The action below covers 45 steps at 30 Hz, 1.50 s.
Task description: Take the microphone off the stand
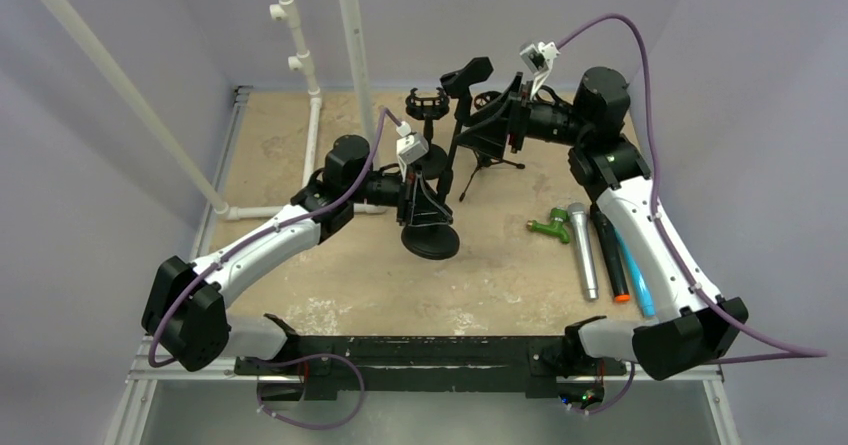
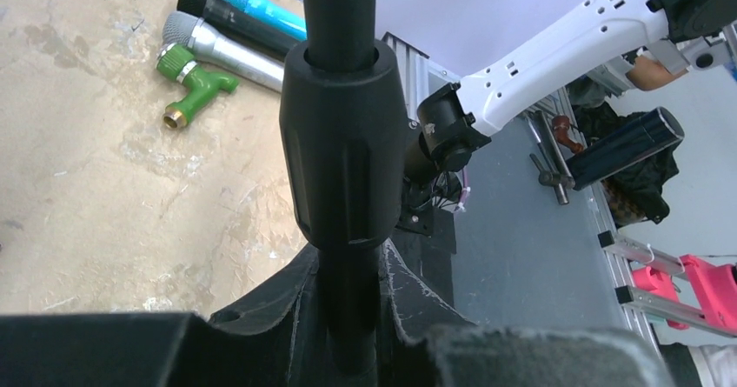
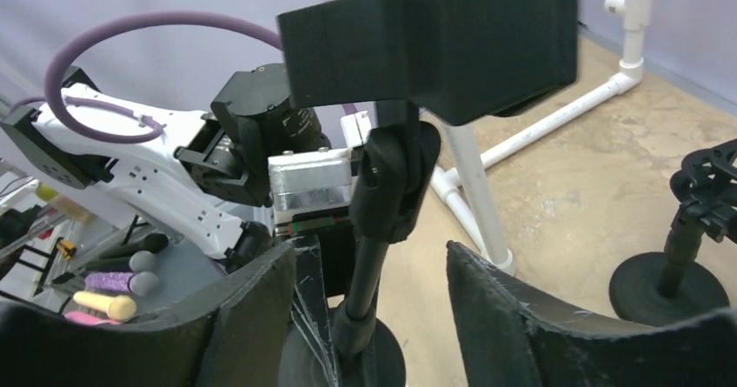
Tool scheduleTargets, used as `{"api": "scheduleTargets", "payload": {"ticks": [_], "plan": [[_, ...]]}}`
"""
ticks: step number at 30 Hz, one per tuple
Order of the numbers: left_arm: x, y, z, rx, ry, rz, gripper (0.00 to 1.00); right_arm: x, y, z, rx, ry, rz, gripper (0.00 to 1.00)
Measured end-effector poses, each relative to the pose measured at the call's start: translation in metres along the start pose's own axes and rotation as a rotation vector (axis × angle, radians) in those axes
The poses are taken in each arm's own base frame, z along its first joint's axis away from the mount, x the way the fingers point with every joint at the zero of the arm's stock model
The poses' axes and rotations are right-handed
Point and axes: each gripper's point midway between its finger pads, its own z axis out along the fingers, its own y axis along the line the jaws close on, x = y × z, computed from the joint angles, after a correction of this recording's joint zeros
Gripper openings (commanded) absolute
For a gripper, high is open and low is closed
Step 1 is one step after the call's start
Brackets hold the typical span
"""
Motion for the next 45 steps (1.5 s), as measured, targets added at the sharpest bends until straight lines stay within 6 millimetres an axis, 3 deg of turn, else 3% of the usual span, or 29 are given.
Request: {"api": "scheduleTargets", "payload": {"ticks": [5,12,17,22,28,34,41,45], "plan": [[-0.002,0.005,0.000,-0.042,-0.002,-0.025,0.00,0.009,-0.003,-0.004,0.028,0.003,0.006,0.65],[-0.019,0.017,0.000,-0.135,-0.027,-0.044,0.00,0.057,-0.019,0.005,0.044,0.069,0.129,0.64],[-0.023,0.032,0.002,-0.202,-0.031,-0.060,0.00,0.077,-0.025,0.014,0.036,0.099,0.179,0.58],[-0.013,0.043,0.002,-0.250,-0.006,-0.084,0.00,0.080,-0.026,0.022,0.028,0.102,0.183,0.45],[-0.005,0.041,0.006,-0.251,0.019,-0.076,0.00,0.085,-0.032,0.025,0.038,0.094,0.190,0.31],[-0.001,0.041,0.007,-0.249,0.033,-0.085,0.00,0.091,-0.036,0.026,0.043,0.094,0.199,0.00],[-0.001,0.037,0.008,-0.230,0.034,-0.087,0.00,0.091,-0.035,0.026,0.028,0.089,0.174,0.00],[-0.006,0.021,0.010,-0.132,0.032,-0.082,0.00,0.084,-0.022,0.019,-0.021,0.079,0.107,0.00]]}}
